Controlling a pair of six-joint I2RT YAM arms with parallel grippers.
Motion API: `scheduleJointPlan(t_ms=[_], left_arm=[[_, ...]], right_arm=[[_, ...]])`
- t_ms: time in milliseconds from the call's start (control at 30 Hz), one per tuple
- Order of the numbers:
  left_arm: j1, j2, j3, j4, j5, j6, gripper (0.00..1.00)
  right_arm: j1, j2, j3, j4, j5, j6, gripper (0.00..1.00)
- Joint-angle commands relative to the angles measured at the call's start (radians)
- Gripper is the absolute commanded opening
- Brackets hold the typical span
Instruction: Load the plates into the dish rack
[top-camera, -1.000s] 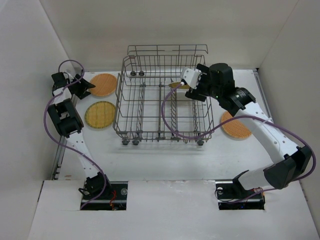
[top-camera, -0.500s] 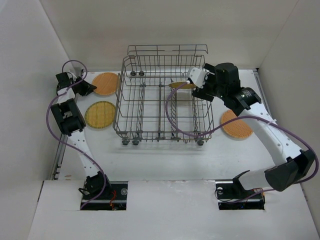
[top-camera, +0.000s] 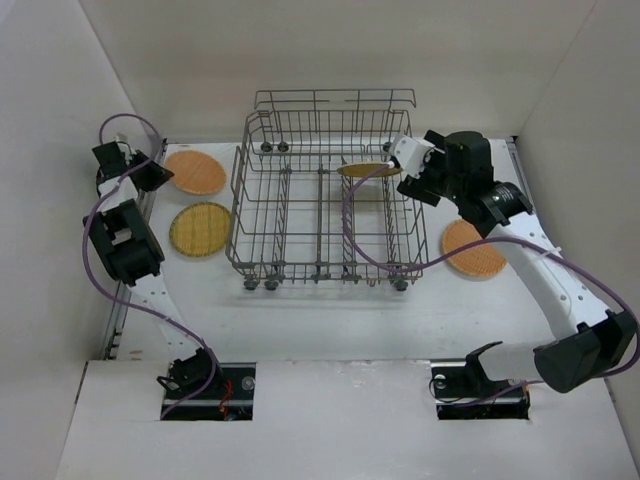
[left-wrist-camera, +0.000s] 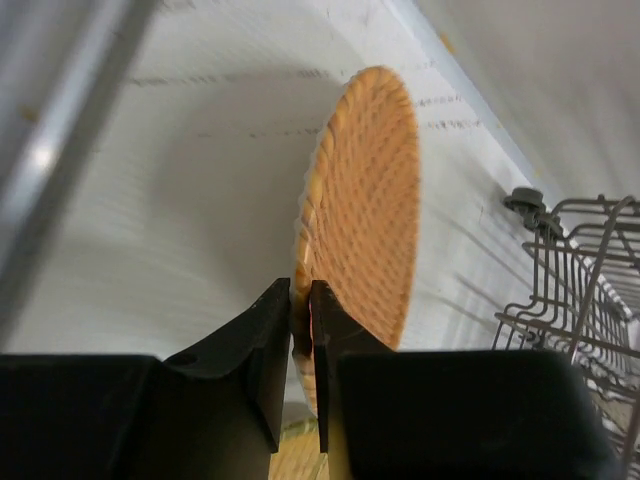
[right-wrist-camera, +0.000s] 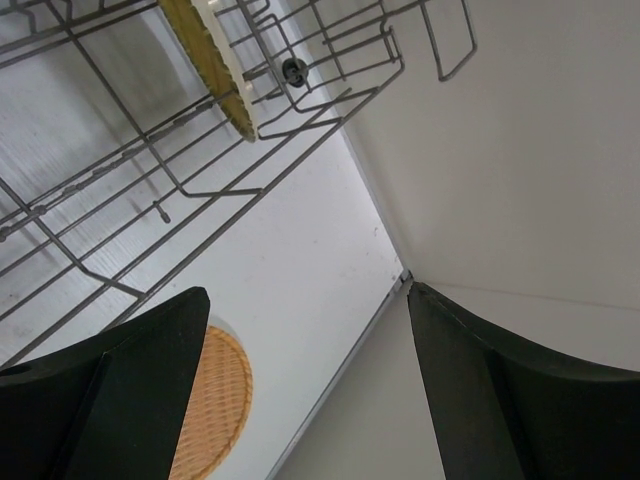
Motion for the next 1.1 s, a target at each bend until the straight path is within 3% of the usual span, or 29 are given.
scheduleJointPlan(t_ms=[0, 367, 567, 800, 1067], left_arm=[[0.043, -0.208, -0.06, 0.044, -0.114, 0.094, 0.0], [0.068, -0.535, -0.192, 0.007, -0.214, 0.187, 0.0], [0.002, -0.693, -0.2, -0.048, -0.245, 0.285, 0.0], [-0.314, -0.919, -0.226, -0.078, -0.422, 0.67, 0.0], [-0.683, -1.005, -0.168, -0.11, -0.619, 0.998, 0.01]], right_arm=[[-0.042, -0.039, -0.026, 0.103, 0.0, 0.067, 0.86], [-0.111, -0.08, -0.103, 0.174, -0.031, 0.183, 0.86], [-0.165, -0.111, -0.153, 0.198, -0.056, 0.265, 0.86], [-0.237, -0.152, -0.216, 0.21, -0.099, 0.375, 0.85], [-0.275, -0.221, -0.308, 0.241, -0.126, 0.391, 0.85]])
